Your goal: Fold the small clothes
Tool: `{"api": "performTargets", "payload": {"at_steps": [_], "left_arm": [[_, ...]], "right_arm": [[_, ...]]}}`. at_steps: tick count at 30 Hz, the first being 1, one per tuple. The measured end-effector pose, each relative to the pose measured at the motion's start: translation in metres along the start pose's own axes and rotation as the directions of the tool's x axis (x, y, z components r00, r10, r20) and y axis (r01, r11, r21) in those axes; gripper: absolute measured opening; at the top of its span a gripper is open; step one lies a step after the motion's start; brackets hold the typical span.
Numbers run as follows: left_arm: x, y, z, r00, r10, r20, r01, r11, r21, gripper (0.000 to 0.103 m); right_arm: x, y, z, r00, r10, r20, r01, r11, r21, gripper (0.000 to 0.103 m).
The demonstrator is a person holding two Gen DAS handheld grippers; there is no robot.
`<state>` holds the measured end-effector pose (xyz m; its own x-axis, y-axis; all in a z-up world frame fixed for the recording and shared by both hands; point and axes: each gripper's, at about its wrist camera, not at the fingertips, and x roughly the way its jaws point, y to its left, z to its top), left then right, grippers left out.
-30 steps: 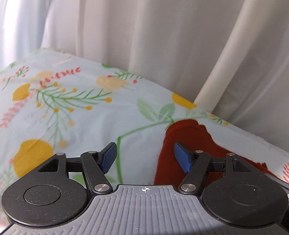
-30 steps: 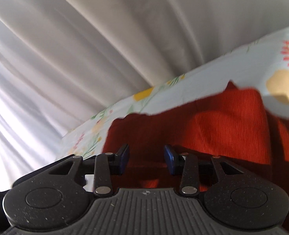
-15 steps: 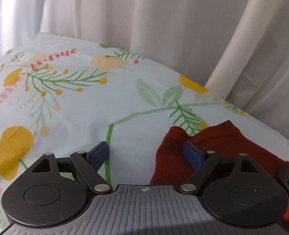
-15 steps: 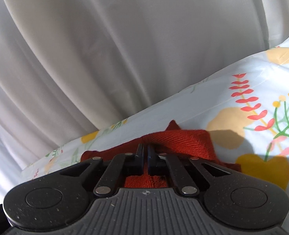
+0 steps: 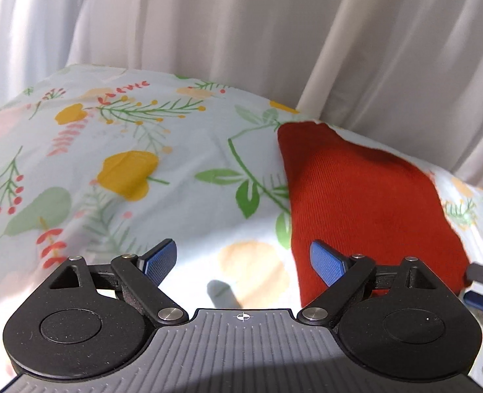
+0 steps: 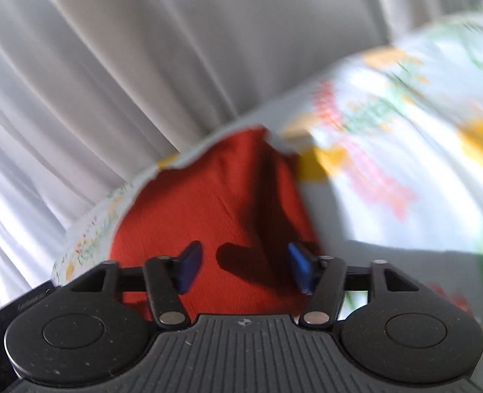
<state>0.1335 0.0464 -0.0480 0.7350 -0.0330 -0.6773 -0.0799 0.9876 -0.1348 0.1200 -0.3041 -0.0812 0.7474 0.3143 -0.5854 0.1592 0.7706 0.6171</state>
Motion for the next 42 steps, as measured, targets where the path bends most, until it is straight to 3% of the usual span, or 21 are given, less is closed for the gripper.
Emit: {"api": "performTargets", "payload": {"at_steps": [2,5,7,8,10,12,13,14,16,20,21,22,23,25,27,29,31,34,38,42], "left_arm": [[0.001,-0.009,-0.012,1.0,0.01,-0.024,-0.009,0.998,0.058,0.092],[0.01,-0.026,-0.018,0.997,-0.028,-0.073,0.035,0.995,0.095,0.089],[0.018,-0.037,-0.02,0.997,-0.038,-0.067,0.047,0.989,0.14,0.089],[0.022,-0.041,-0.019,0.997,-0.007,-0.073,0.018,0.988,0.153,0.089],[0.028,-0.04,-0.014,0.996,0.049,-0.073,-0.04,0.992,0.123,0.088],[0.027,-0.029,-0.011,0.994,0.068,-0.08,-0.065,0.997,0.043,0.089],[0.025,-0.023,-0.011,0.994,0.066,-0.086,-0.066,0.998,0.01,0.089],[0.023,-0.02,-0.012,0.994,0.073,-0.084,-0.073,0.997,0.005,0.089],[0.02,-0.02,-0.013,0.992,0.094,-0.08,-0.092,0.995,0.035,0.089],[0.006,-0.018,-0.006,0.987,0.11,-0.119,-0.107,0.994,0.028,0.089],[0.0,-0.015,-0.003,0.986,0.125,-0.113,-0.124,0.992,0.02,0.088],[-0.008,-0.012,0.0,0.984,0.152,-0.091,-0.151,0.988,0.01,0.086],[-0.015,-0.008,0.005,0.985,0.164,-0.061,-0.164,0.986,-0.004,0.086],[-0.023,-0.003,0.015,0.993,0.116,-0.012,-0.116,0.992,-0.051,0.086],[-0.019,-0.008,0.022,0.999,0.044,-0.018,-0.045,0.997,-0.064,0.086],[-0.003,-0.018,0.02,0.998,0.004,-0.057,-0.005,0.999,-0.033,0.086],[0.013,-0.028,0.01,0.992,0.035,-0.122,-0.033,0.999,0.019,0.086],[0.017,-0.03,0.0,0.992,0.063,-0.11,-0.058,0.997,0.045,0.091],[0.02,-0.026,0.001,0.989,0.075,-0.125,-0.07,0.997,0.045,0.096],[0.013,-0.026,0.001,0.985,0.073,-0.159,-0.065,0.996,0.054,0.096]], "right_arm": [[-0.003,-0.014,-0.005,0.996,0.065,-0.06,-0.059,0.993,0.101,0.061],[0.012,-0.019,-0.012,0.986,0.138,-0.097,-0.113,0.967,0.228,0.053],[0.021,-0.016,-0.014,0.98,0.162,-0.112,-0.128,0.956,0.265,0.036],[0.025,-0.01,-0.015,0.98,0.166,-0.11,-0.13,0.953,0.274,0.031],[0.03,-0.008,-0.015,0.976,0.193,-0.103,-0.154,0.94,0.304,0.008],[0.027,-0.018,-0.016,0.953,0.296,-0.06,-0.247,0.878,0.41,0.008],[0.025,-0.021,-0.016,0.952,0.302,-0.047,-0.256,0.871,0.42,0.008],[0.024,-0.02,-0.014,0.964,0.258,-0.055,-0.218,0.895,0.388,0.008],[0.026,-0.014,-0.012,0.991,0.093,-0.097,-0.066,0.967,0.247,0.008],[0.021,0.007,-0.012,0.994,-0.016,-0.109,0.024,0.997,0.069,0.01],[0.017,0.015,-0.01,0.992,-0.074,-0.105,0.076,0.997,0.016,0.02],[0.012,0.021,-0.009,0.988,-0.126,-0.084,0.124,0.992,-0.029,0.027],[0.005,0.025,-0.008,0.986,-0.158,-0.048,0.154,0.985,-0.074,0.027],[-0.008,0.034,-0.004,0.987,-0.158,0.028,0.16,0.975,-0.152,0.027],[-0.011,0.045,0.0,0.99,-0.126,0.063,0.137,0.966,-0.218,0.027],[-0.003,0.059,0.0,0.993,-0.105,0.059,0.118,0.95,-0.288,0.027],[0.011,0.065,-0.002,0.994,-0.104,0.039,0.111,0.929,-0.353,0.027],[0.033,0.064,-0.013,0.968,-0.251,0.016,0.231,0.862,-0.452,0.031],[0.031,0.056,-0.012,0.969,-0.245,-0.01,0.215,0.871,-0.442,0.035],[0.03,0.059,-0.014,0.956,-0.291,-0.044,0.237,0.85,-0.471,0.043]]}}
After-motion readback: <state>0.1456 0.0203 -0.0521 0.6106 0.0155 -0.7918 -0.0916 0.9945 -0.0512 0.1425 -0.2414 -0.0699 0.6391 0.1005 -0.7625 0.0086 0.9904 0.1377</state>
